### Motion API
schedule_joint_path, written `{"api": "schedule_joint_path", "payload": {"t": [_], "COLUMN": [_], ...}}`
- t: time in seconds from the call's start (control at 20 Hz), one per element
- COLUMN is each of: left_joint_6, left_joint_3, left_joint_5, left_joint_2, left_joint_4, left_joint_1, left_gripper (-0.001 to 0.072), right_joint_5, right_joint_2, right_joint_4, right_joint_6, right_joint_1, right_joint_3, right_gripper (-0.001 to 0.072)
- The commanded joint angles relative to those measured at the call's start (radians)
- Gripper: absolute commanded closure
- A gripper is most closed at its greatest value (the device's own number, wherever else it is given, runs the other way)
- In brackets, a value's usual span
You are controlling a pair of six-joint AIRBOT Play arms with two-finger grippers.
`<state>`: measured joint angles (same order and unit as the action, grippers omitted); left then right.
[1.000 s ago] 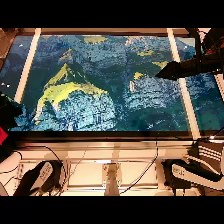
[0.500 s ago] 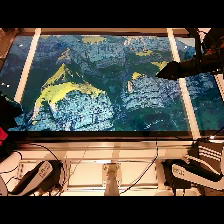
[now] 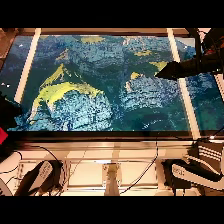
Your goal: Fold the clothes and pants, and hang the long-sleeved shirts on hangers.
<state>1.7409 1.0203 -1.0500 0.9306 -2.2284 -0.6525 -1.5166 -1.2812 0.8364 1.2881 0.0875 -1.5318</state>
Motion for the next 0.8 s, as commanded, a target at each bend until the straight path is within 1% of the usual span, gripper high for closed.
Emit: {"api": "schedule_joint_path", "payload": {"t": [0.0, 0.1, 0.35, 0.4, 0.45, 0.55, 0.65, 0.7, 0.75], "left_joint_6": [0.041, 0.079, 0.078, 0.078, 0.078, 0.078, 0.079, 0.096, 0.139], "left_joint_3": [0.001, 0.001, 0.001, 0.001, 0.001, 0.001, 0.001, 0.001, 0.001], "left_joint_5": [0.007, 0.024, 0.066, 0.067, 0.068, 0.07, 0.083, 0.087, 0.09], "left_joint_2": [0.004, 0.023, 0.116, 0.14, 0.161, 0.198, 0.217, 0.22, 0.219], "left_joint_4": [-0.05, -0.042, 0.034, 0.033, 0.032, 0.031, 0.039, 0.042, 0.042], "left_joint_1": [-0.064, -0.111, -0.124, -0.124, -0.124, -0.128, -0.128, -0.128, -0.128], "left_gripper": [0.0022, 0.0023, 0.0024, 0.0044, 0.009, 0.026, 0.0354, 0.0452, 0.062], "right_joint_5": [0.0, 0.0, 0.0, 0.0, 0.0, 0.0, -0.001, 0.0, 0.0], "right_joint_2": [0.0, 0.0, 0.0, 0.0, 0.0, 0.0, 0.0, 0.0, 0.0], "right_joint_4": [0.0, 0.0, 0.0, 0.0, 0.0, 0.0, 0.0, 0.0, 0.0], "right_joint_6": [0.0, 0.0, 0.0, 0.0, 0.0, 0.0, 0.0, 0.0, 0.0], "right_joint_1": [-0.001, -0.001, -0.001, -0.001, -0.001, -0.001, -0.001, -0.001, -0.001], "right_joint_3": [-0.001, -0.001, -0.001, -0.001, -0.001, -0.001, -0.001, -0.001, -0.001], "right_gripper": [0.0702, 0.0702, 0.0703, 0.0702, 0.0702, 0.0702, 0.0702, 0.0702, 0.0702]}}
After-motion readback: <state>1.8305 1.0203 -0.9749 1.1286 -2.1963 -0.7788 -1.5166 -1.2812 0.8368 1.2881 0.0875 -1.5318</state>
